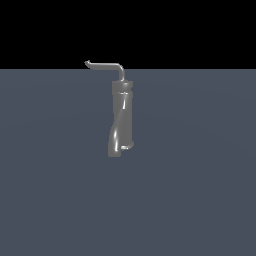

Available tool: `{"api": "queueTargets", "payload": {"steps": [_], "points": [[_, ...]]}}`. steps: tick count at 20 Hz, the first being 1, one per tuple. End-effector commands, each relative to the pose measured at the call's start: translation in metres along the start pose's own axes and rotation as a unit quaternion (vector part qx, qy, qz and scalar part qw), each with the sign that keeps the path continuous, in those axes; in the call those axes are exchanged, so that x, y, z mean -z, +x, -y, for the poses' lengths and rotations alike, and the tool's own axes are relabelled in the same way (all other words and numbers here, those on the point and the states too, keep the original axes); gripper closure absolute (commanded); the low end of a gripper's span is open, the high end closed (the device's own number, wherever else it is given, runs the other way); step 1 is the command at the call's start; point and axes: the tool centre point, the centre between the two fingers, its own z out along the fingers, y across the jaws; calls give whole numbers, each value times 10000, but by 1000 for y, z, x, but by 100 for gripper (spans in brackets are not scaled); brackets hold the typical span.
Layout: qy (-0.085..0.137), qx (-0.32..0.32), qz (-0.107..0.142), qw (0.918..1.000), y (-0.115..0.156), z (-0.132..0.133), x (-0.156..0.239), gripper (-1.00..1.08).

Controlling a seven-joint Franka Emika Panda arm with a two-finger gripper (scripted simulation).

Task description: Turn on the faucet by rotating a designated handle.

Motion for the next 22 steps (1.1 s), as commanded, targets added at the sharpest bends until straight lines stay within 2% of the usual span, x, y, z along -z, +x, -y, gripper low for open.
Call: {"api": "queueTargets", "payload": {"steps": [1,11,22], "points": [[0,0,0,10000,0,0,0,108],[-65,3,101,9999,1,-4,1,108],[-24,-259,79,9996,12,-3,2,108]]}}
